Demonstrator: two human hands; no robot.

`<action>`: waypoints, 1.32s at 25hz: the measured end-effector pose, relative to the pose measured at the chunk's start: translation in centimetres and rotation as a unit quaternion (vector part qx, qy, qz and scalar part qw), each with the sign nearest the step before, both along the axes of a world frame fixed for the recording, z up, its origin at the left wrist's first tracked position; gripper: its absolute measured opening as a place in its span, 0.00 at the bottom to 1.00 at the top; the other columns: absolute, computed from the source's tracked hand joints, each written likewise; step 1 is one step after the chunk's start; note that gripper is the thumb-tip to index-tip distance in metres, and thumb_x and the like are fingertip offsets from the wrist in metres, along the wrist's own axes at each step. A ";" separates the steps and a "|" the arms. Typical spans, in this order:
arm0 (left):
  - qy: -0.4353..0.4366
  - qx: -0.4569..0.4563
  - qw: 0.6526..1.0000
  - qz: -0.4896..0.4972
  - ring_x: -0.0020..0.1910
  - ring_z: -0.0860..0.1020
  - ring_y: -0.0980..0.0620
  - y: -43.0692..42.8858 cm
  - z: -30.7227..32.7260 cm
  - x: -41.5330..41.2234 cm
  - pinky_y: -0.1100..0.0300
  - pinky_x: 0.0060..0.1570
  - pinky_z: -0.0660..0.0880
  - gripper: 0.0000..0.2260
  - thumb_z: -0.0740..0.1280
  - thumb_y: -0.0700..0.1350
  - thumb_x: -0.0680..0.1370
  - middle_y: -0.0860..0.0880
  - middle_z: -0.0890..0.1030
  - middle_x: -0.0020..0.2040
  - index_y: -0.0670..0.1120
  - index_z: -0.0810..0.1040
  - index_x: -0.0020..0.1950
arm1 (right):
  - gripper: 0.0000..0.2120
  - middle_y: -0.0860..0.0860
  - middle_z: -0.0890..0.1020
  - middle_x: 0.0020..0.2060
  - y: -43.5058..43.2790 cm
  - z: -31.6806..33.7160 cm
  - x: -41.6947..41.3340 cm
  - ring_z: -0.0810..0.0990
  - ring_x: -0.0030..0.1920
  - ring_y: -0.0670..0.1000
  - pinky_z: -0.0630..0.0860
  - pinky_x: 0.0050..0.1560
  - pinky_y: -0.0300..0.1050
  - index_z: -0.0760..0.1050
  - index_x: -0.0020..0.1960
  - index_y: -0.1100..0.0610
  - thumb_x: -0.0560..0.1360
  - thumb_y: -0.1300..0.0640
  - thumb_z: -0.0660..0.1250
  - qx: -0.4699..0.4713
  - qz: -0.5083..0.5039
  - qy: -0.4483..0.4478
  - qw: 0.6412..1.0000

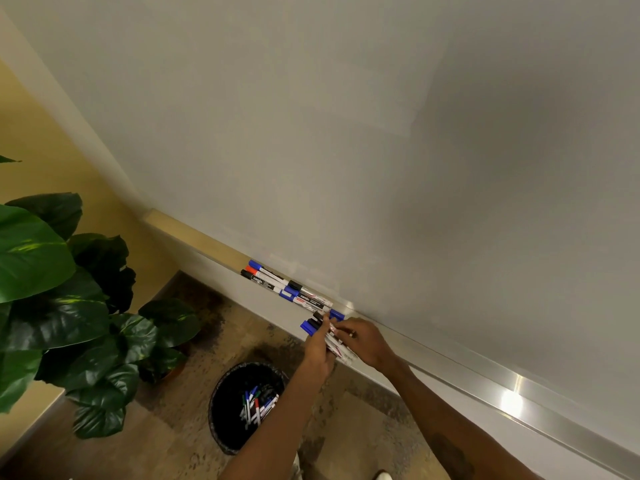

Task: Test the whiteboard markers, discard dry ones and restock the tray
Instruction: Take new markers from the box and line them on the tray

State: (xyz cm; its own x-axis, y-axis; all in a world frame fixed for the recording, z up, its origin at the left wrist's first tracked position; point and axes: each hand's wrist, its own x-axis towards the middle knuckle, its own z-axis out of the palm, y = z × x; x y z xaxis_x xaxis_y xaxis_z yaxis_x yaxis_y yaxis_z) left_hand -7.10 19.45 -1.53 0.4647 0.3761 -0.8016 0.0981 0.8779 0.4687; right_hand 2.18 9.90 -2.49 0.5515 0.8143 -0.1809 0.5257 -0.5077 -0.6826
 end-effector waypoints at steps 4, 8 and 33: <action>-0.017 -0.008 1.000 0.003 0.53 0.82 0.39 -0.3 0.5 0.3 0.43 0.56 0.79 0.16 0.69 0.48 0.79 0.37 0.83 0.57 0.41 0.78 0.63 | 0.10 0.48 0.85 0.47 -0.7 0.2 0.9 0.81 0.45 0.45 0.79 0.48 0.41 0.82 0.57 0.51 0.80 0.52 0.65 0.032 -0.032 -0.013 0.999; -0.027 -0.039 0.998 0.031 0.55 0.80 0.39 -0.1 1.1 -0.5 0.44 0.55 0.78 0.12 0.64 0.43 0.82 0.39 0.79 0.62 0.41 0.76 0.64 | 0.10 0.51 0.85 0.51 -1.1 -1.1 1.2 0.83 0.49 0.52 0.79 0.52 0.46 0.82 0.58 0.54 0.78 0.58 0.67 -0.044 -0.118 -0.182 0.975; -0.075 -0.067 0.995 0.006 0.64 0.73 0.38 3.0 0.4 -2.9 0.44 0.52 0.75 0.18 0.59 0.50 0.84 0.41 0.71 0.72 0.46 0.71 0.73 | 0.28 0.54 0.82 0.53 1.5 -3.7 -0.4 0.81 0.54 0.54 0.80 0.53 0.49 0.79 0.58 0.56 0.61 0.53 0.83 -0.136 -0.147 -0.236 0.951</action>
